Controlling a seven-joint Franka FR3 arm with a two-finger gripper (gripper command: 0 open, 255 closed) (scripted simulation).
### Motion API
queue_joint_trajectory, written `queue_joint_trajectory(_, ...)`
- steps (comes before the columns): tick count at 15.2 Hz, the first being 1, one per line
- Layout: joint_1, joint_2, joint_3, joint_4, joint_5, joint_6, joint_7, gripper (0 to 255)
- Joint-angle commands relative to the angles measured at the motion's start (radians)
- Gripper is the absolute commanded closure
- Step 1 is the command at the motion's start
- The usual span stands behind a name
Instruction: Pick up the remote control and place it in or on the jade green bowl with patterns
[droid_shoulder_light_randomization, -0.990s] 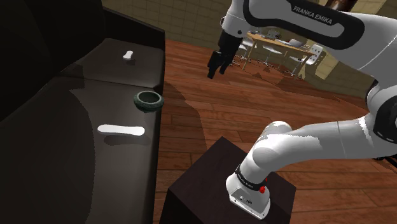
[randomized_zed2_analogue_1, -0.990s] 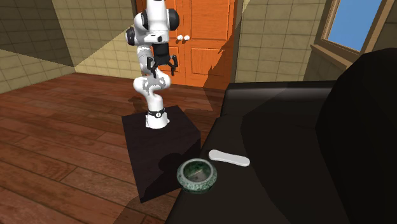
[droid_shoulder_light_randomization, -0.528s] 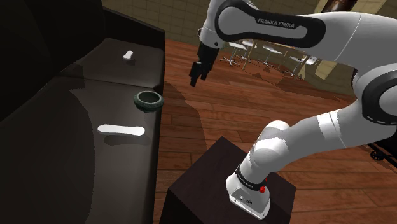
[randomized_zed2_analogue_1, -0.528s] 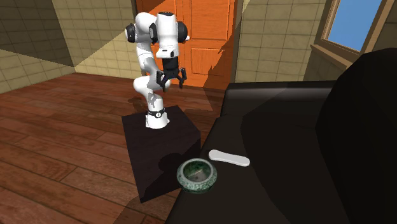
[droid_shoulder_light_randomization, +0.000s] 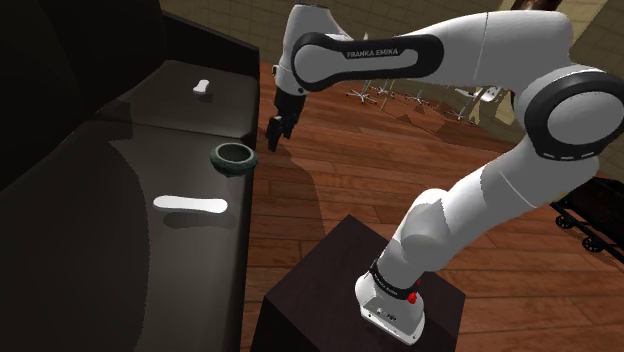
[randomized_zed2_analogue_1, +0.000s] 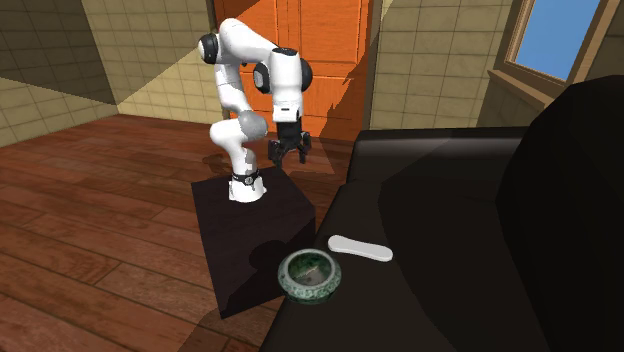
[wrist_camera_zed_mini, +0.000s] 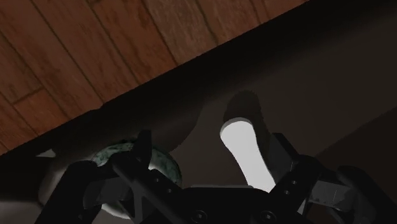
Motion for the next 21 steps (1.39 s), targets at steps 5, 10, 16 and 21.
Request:
queue_joint_trajectory(5, 0.03, 0.212, 0.026, 0.067, -0.008, 0.135, -0.051, 0)
queue_joint_trajectory(10, 0.054, 0.387, 0.051, 0.15, -0.026, 0.217, -0.084, 0)
queue_joint_trajectory(16, 0.086, 0.599, 0.077, 0.28, -0.063, 0.286, -0.114, 0)
queue_joint_trajectory(21, 0.121, 0.777, 0.093, 0.413, -0.103, 0.317, -0.136, 0)
